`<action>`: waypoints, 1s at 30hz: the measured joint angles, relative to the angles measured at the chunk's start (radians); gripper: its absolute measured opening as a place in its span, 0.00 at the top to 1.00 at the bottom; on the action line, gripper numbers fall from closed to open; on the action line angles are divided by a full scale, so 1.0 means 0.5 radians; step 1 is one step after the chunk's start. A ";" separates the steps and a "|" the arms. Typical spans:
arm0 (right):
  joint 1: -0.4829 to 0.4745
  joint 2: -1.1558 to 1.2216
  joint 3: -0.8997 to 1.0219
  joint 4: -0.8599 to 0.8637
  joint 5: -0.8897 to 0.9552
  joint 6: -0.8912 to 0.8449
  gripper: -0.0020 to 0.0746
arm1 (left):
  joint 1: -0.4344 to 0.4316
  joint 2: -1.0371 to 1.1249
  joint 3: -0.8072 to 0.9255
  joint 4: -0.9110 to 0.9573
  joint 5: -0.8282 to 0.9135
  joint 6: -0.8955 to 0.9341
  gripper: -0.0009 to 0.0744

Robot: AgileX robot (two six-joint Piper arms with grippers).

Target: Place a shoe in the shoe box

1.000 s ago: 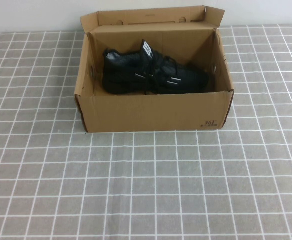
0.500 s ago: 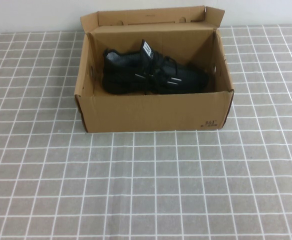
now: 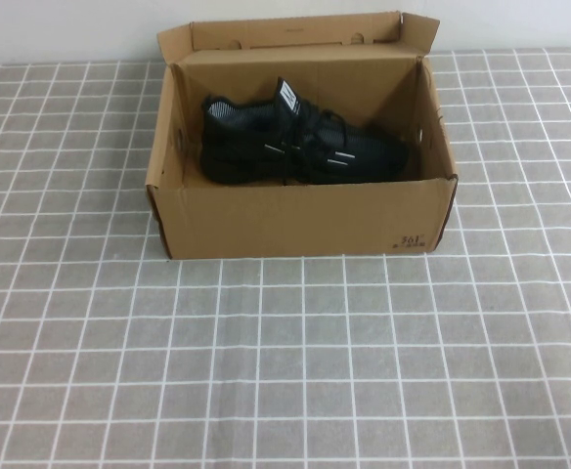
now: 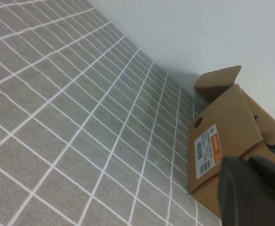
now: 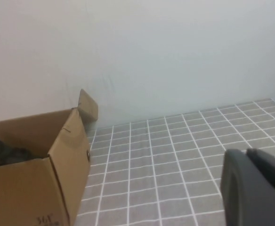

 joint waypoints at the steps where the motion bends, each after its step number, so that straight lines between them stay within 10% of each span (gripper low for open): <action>1: 0.000 -0.022 0.024 0.004 -0.015 0.000 0.99 | 0.000 0.000 0.000 0.000 -0.003 0.000 0.99; 14: 0.000 -0.035 0.041 -0.157 0.729 -0.029 0.99 | 0.000 0.000 0.000 0.000 -0.008 0.000 0.99; 30: 0.000 -0.035 0.041 -0.150 0.783 -0.029 0.99 | 0.000 0.000 0.000 0.000 -0.012 0.000 0.99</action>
